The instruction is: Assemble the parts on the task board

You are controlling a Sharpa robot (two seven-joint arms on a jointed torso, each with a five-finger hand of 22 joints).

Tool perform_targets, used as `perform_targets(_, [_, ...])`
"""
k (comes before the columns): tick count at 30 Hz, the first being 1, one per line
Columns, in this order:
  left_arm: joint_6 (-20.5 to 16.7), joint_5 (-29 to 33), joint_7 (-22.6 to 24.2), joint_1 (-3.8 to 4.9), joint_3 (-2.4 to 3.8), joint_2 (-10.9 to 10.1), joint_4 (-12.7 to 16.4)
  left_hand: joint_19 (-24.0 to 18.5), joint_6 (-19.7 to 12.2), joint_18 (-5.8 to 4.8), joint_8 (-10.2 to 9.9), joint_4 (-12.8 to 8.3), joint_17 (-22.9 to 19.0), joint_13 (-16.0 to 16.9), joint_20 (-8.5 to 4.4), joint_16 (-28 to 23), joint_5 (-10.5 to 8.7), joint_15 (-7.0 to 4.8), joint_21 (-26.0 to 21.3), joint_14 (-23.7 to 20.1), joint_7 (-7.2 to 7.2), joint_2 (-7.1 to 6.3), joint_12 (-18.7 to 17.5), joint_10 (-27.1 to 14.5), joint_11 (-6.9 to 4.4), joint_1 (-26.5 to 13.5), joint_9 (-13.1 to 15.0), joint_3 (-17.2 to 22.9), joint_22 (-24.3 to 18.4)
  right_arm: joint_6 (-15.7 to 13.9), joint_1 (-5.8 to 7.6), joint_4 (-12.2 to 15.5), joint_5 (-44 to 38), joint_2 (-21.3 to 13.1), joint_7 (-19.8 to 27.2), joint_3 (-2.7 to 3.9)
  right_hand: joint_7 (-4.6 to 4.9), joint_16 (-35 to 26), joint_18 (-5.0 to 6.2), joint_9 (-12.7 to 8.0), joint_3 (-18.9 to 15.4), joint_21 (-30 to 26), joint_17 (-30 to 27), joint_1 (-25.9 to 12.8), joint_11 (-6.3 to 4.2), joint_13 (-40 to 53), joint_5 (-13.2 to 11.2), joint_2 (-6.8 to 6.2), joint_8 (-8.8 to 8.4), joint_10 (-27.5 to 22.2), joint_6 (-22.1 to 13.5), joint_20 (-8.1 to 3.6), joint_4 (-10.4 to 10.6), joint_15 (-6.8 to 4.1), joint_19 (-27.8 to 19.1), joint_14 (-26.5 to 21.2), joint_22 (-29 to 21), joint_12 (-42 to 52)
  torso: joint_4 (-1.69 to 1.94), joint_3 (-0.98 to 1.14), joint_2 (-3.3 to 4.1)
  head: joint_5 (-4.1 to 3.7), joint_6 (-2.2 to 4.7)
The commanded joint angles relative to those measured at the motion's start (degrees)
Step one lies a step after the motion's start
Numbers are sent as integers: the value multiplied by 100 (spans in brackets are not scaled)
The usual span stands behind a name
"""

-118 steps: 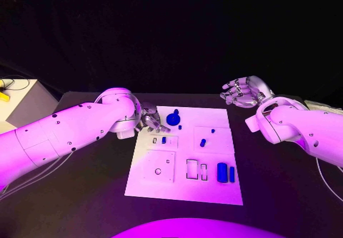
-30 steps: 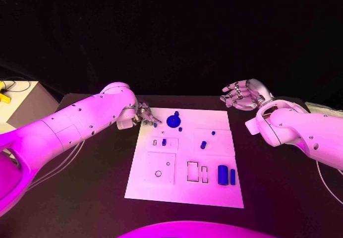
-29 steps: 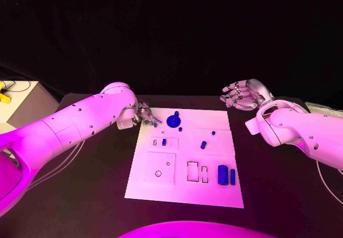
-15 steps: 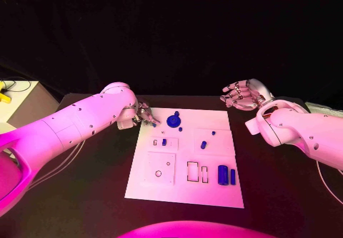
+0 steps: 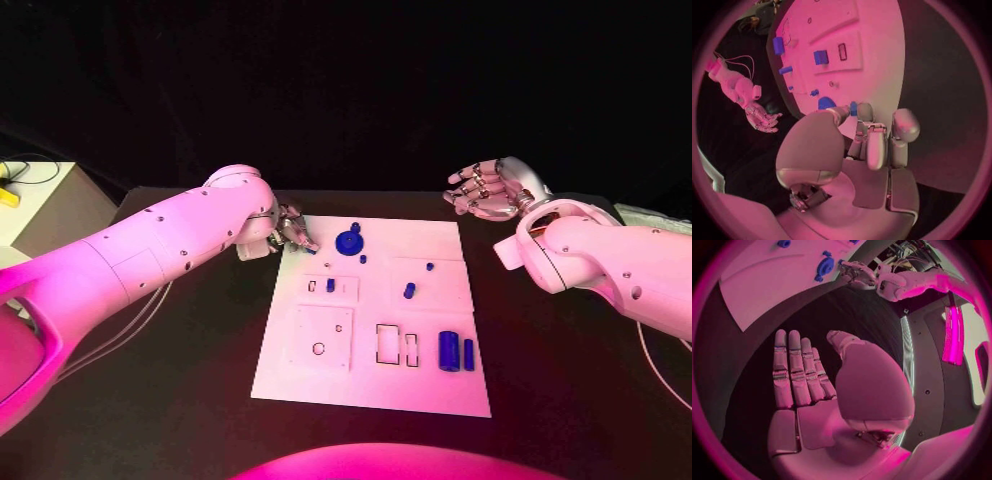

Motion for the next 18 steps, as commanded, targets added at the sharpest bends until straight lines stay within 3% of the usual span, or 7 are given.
perform_targets(1, [-133, 267, 191, -1, 0, -44, 49, 3, -42, -25, 208, -322, 731, 42, -12, -18, 50, 2, 10, 269, -36, -94, 15, 62, -61, 102, 201, 831, 41, 88, -2, -3, -8, 2, 29, 2, 111, -40, 73, -9, -30, -28, -8, -56, 18, -5, 25, 20, 22, 4, -38, 17, -13, 16, 18, 37, -8, -7, 3, 1, -6, -9, -2])
perform_targets(3, [-189, 357, 232, -1, -1, -82, 86, 20, -77, -32, 362, -498, 742, 74, -10, -10, 60, 2, 33, 276, -21, -217, 50, 111, -68, -116, 300, 1353, 74, 92, -2, -7, -4, 1, 27, 2, 111, -43, 73, -9, -30, -29, -9, -58, 18, -8, 30, 22, 23, 5, -38, 17, -12, 16, 19, 38, -11, -6, 3, 1, -8, -7, -4])
perform_targets(8, [-332, 563, 292, -3, -1, -186, 226, 52, -90, -43, 512, -784, 779, 137, -14, 11, 71, -5, 74, 296, -38, -276, 113, 184, -64, -448, 378, 1831, 137, 102, -2, -18, 0, 0, 21, 1, 111, -47, 73, -9, -29, -30, -11, -59, 18, -13, 41, 26, 24, 5, -38, 17, -11, 16, 20, 40, -17, -4, 5, -2, -10, -15, -7])
perform_targets(18, [-494, 812, 272, -10, -9, -471, 770, 72, -76, -47, 584, -965, 813, 182, -22, 29, 87, -9, 99, 313, -40, -283, 155, 235, -75, -629, 404, 2048, 175, 118, -6, -37, 4, 3, 12, 1, 111, -51, 73, -10, -29, -31, -13, -60, 18, -18, 53, 29, 25, 4, -38, 17, -11, 16, 22, 42, -24, -3, 6, 1, -9, 3, -5])
